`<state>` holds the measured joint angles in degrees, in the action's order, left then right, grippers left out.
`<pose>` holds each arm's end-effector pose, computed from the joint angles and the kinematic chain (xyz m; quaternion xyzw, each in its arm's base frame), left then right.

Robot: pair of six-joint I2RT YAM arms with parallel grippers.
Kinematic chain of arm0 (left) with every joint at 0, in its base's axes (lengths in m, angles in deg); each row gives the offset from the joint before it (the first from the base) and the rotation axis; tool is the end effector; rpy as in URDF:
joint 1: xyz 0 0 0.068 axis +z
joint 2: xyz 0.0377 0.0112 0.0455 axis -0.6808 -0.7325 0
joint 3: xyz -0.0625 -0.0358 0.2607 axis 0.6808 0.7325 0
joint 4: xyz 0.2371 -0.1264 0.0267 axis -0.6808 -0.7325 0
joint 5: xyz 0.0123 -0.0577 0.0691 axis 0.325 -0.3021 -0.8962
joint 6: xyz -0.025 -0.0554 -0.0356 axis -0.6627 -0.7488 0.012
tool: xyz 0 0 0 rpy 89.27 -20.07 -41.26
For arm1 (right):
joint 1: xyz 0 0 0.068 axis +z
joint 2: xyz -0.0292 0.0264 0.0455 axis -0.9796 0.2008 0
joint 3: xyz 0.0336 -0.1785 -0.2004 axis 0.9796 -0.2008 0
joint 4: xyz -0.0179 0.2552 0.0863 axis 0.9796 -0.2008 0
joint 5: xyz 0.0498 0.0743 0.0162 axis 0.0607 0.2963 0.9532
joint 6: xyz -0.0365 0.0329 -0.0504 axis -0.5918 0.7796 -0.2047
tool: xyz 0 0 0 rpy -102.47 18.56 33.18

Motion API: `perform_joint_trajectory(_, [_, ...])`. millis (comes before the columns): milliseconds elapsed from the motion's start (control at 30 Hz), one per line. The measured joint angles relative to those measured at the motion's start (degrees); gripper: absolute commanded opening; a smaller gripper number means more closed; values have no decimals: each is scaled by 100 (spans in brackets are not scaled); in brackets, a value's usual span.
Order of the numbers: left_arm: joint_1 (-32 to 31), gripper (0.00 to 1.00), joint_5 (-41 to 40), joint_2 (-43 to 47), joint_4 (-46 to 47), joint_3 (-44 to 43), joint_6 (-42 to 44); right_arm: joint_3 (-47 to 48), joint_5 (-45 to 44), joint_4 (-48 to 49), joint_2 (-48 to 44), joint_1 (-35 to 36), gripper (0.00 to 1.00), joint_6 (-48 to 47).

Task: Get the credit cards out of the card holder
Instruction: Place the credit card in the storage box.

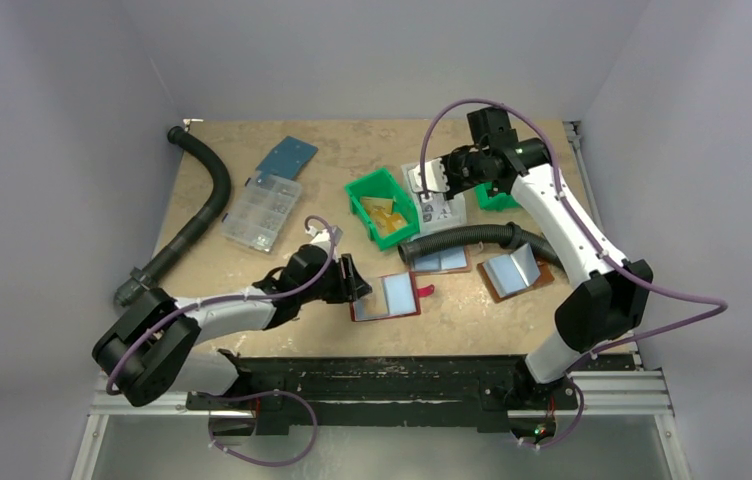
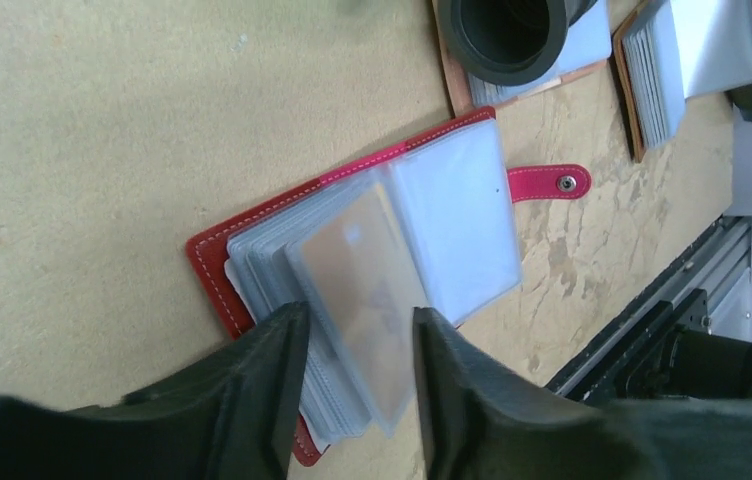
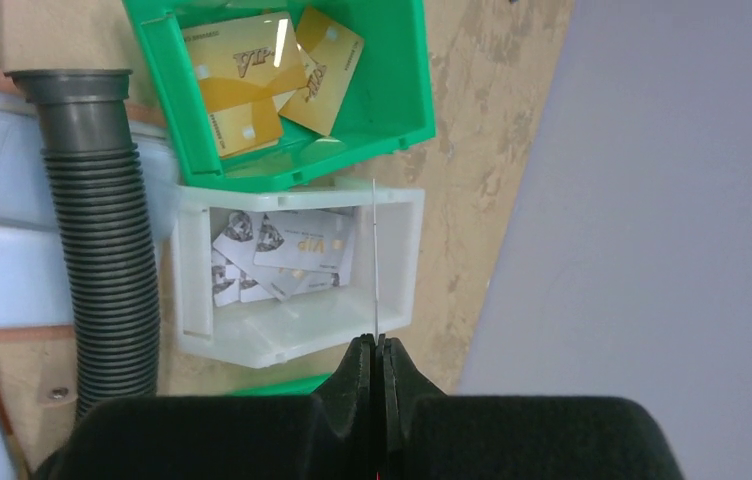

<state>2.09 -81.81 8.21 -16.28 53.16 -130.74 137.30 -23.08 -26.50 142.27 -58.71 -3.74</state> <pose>0.2014 -0.1827 0.1288 -0.0210 0.8852 -0.3572 0.2971 0.3367 0.1458 0.3439 -0.7827 0.4813 -0.0280 0.3937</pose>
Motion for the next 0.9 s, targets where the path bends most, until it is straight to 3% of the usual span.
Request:
perform_joint_trajectory(167, [92,87,-264,411,-503,-103,155,-11,-249,-20,-7,127,0,-474])
perform_joint_trajectory(300, [162,99,-612,1005,-975,-162,184,-146,-374,96,-31,129,0,-778])
perform_joint_trajectory(567, [337,100,-820,1661,-1676,-507,350,-234,-420,232,-35,127,0,-1314])
perform_joint_trajectory(900, [433,100,-785,1958,-2736,-1300,1056,-986,-435,726,-162,127,0,-2186])
